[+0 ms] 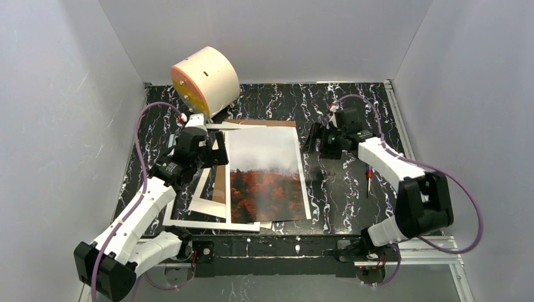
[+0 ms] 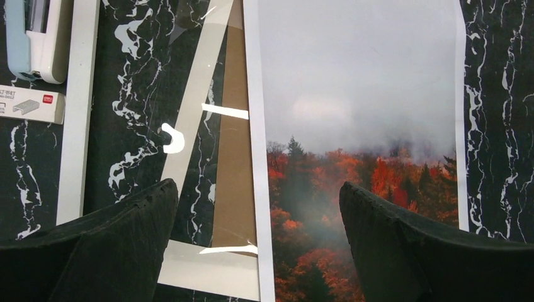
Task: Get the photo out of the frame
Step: Place the photo in the photo frame, then reset both arms
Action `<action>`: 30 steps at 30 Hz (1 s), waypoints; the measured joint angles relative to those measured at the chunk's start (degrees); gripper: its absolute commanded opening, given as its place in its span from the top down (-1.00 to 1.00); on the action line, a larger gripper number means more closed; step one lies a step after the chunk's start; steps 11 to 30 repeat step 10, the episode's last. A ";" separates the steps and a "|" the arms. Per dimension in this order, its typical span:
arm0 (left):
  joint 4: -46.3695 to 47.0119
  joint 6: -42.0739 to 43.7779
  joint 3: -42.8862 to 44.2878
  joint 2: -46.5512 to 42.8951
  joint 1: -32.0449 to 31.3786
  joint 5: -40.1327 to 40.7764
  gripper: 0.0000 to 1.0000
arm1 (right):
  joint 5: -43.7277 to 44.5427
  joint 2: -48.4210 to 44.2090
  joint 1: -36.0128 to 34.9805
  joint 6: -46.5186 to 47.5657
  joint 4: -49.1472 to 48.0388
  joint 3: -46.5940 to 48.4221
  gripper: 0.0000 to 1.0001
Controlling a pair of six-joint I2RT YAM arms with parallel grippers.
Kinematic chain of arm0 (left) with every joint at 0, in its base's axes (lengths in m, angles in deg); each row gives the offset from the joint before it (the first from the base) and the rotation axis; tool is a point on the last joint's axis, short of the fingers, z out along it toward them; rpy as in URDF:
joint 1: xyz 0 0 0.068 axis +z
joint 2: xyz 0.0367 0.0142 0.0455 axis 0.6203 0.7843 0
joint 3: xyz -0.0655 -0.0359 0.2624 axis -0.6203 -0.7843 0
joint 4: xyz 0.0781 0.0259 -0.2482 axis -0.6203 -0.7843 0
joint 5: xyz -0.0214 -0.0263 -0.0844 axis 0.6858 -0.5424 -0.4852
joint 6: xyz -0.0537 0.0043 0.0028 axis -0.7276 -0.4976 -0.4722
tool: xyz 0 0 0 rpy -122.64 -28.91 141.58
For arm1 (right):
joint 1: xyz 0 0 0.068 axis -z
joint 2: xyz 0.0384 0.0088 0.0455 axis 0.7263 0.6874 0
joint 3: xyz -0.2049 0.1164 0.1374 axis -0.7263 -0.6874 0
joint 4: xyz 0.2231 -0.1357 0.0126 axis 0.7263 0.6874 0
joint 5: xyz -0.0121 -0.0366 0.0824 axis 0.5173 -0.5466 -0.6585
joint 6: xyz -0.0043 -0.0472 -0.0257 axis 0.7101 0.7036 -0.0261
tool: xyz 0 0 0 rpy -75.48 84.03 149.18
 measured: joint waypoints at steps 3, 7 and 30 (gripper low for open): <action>-0.20 0.00 1.73 1.97 0.00 1.22 -0.97 | 6.23 -6.14 0.00 2.05 1.60 1.70 -0.97; -0.39 0.02 2.82 2.27 0.00 3.08 -0.97 | 10.97 -17.59 0.11 2.97 0.66 1.31 -0.97; -0.28 0.22 3.30 2.27 0.00 4.11 -0.97 | 12.55 -25.42 0.22 2.84 -2.10 -0.92 -0.97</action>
